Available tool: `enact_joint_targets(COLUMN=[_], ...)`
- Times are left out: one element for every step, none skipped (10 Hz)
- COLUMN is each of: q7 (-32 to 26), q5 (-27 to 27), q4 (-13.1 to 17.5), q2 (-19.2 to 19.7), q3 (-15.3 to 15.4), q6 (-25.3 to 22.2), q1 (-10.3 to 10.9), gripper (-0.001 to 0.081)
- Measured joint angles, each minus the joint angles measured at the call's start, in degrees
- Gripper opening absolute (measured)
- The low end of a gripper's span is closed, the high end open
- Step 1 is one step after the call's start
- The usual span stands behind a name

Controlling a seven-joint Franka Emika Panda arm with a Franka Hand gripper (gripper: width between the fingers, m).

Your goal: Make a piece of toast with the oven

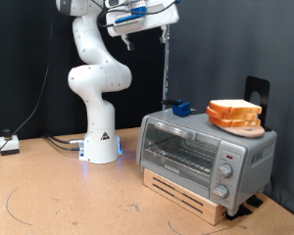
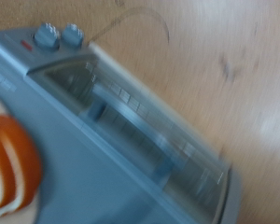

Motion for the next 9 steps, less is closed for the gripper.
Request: enact_joint_targets(q7=[-4.18,-2.42,-7.24,-14.47,-21.77,-27.79,-32.08,-30.21,-30.34], q5=[-1.64,-0.77,2.11,3.66,3.69,1.28,-0.68,0.47,2.42], q4=[0.27,0.25,0.2,-0.13,-0.78,-1.56,-1.97,-1.97,-1.98], q2=[1.67,1.6,1.58,1.64,2.12,3.3,4.92,4.74,4.6], q3=[0.19,0.17,-0.84,-2.9,-4.53,-5.3,-5.07,-5.09,-5.33], q6=[2.12,1.74,1.68,2.82,4.04,6.61,9.23,8.93,7.69], q1=[0.09,-0.02,1.12,3.14,4.66,5.16,5.34,5.24,5.43], gripper=[0.0807,0.0807,0.0807,0.0807,0.0807,0.0807,0.0807,0.0807,0.0807])
